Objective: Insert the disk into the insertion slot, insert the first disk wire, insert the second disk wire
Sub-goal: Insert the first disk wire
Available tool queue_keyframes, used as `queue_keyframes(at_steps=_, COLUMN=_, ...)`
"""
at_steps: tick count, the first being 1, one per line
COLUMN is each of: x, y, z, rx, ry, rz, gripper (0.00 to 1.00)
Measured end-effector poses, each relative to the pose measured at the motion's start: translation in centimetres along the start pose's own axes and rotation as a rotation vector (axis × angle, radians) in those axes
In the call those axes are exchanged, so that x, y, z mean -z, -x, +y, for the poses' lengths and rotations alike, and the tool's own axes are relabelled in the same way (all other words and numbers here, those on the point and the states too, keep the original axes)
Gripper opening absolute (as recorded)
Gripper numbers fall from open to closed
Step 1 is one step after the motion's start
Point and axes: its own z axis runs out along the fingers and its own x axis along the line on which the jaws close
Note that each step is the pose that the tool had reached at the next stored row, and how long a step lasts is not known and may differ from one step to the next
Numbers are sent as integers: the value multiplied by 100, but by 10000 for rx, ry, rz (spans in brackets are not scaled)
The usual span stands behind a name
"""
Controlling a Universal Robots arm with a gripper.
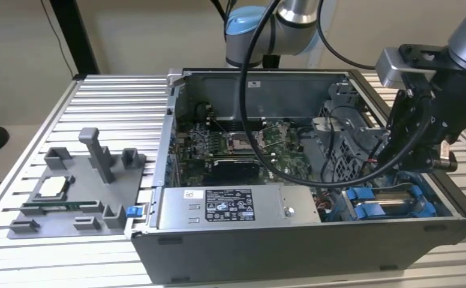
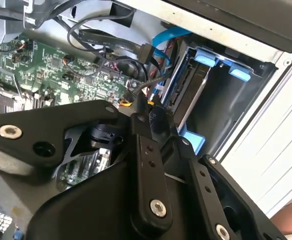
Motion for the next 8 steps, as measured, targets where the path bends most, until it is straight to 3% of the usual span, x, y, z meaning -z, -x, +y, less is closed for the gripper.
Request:
queue_keyframes(at_steps=1, x=0, y=0, z=0, rx=0, ry=3, rz=-14, gripper=100)
queue_keyframes(at_steps=2, x=0, y=0, z=0, rx=1, ry=6, rz=-25, gripper=0)
queue_keyframes(at_steps=8, x=0, y=0, z=0, rx=1, ry=8, rz=-34, gripper=0)
